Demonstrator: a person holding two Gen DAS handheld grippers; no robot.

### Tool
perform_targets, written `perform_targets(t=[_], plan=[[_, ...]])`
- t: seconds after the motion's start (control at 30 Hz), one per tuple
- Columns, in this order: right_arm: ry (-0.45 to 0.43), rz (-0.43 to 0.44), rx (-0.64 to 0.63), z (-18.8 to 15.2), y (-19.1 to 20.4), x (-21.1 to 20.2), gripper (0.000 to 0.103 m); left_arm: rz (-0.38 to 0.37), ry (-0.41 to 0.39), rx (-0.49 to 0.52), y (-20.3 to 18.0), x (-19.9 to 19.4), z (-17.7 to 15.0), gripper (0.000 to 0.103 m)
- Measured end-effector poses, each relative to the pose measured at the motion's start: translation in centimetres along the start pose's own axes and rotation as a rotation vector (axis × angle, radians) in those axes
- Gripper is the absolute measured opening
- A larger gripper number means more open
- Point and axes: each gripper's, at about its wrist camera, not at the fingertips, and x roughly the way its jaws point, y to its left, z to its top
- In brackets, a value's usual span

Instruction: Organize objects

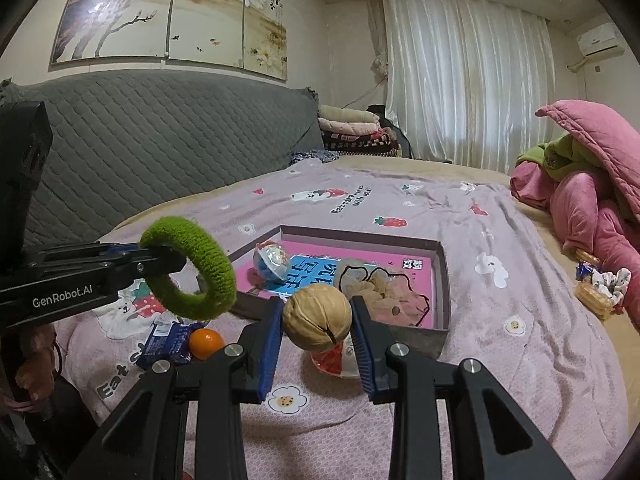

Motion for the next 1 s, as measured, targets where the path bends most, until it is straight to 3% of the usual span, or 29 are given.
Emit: perform_targets(t=[1.0], plan=[[-0.047, -0.010, -0.010, 4.4, -0.4, 1.2, 0.034, 0.032, -0.066, -0.044, 1.9, 0.2, 4.5, 0.015]])
